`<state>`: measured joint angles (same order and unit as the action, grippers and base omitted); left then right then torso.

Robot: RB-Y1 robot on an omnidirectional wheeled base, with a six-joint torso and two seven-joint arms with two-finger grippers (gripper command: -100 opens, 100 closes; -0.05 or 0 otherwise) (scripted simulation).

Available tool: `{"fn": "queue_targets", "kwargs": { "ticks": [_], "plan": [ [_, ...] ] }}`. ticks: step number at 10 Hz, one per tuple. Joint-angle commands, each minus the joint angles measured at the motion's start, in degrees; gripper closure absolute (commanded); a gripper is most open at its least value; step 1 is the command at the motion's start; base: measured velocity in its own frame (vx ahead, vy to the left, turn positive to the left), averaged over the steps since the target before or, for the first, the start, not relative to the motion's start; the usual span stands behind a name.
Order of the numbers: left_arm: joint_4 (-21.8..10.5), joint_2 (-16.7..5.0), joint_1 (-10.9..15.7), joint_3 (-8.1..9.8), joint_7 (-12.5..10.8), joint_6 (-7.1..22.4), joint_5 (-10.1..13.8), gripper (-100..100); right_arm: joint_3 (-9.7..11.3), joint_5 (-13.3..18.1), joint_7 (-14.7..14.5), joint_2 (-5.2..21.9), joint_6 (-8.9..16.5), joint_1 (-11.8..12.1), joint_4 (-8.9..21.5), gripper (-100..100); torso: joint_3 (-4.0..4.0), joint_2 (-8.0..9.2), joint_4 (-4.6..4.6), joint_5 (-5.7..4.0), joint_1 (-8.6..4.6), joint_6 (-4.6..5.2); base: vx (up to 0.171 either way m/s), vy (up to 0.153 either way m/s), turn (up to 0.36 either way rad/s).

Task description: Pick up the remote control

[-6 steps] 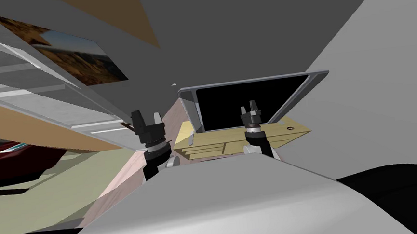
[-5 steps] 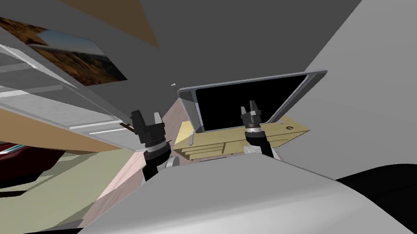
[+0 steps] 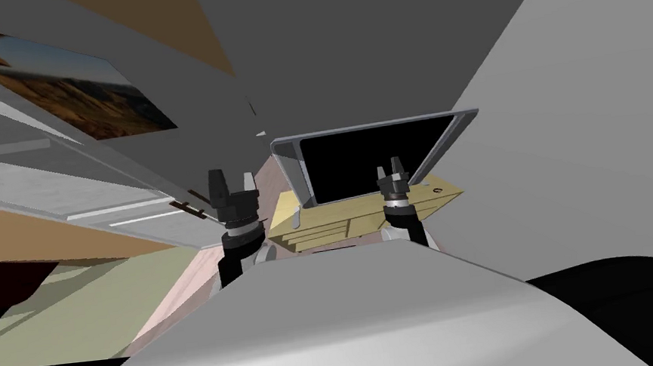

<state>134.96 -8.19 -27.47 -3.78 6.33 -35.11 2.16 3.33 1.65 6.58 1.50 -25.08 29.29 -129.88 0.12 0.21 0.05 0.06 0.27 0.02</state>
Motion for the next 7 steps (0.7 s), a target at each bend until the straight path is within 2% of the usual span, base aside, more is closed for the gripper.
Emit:
{"fn": "queue_targets", "kwargs": {
  "ticks": [1,5,6,7],
  "plan": [
    [-0.2,-2.7,0.9,0.18,-0.5,0.1,0.8,-100,0.0,0.0,0.0,0.0,0.0,0.0,0.0,0,0.00,0.00,0.00,0.00,0.00,0.00,-0.059,0.074,-0.224],
    [-1.9,-9.7,3.6,0.26,-2.0,1.1,3.2,-100,0.0,0.0,0.0,0.0,0.0,0.0,0.0,0,0.01,0.01,0.00,0.02,0.11,-0.01,-0.068,0.076,-0.319],
    [-1.9,-10.3,3.6,0.26,-2.0,1.1,3.2,-100,0.0,0.0,0.0,0.0,0.0,0.0,0.0,0,0.03,0.04,0.01,0.03,0.12,0.01,-0.053,0.054,-0.104],
    [-2.6,-12.5,4.3,0.07,-2.5,1.6,4.0,-100,0.0,0.0,0.0,0.0,0.0,0.0,0.0,0,-0.01,-0.04,0.00,0.02,0.02,-0.05,-0.035,0.031,-0.127]
  ]
}}
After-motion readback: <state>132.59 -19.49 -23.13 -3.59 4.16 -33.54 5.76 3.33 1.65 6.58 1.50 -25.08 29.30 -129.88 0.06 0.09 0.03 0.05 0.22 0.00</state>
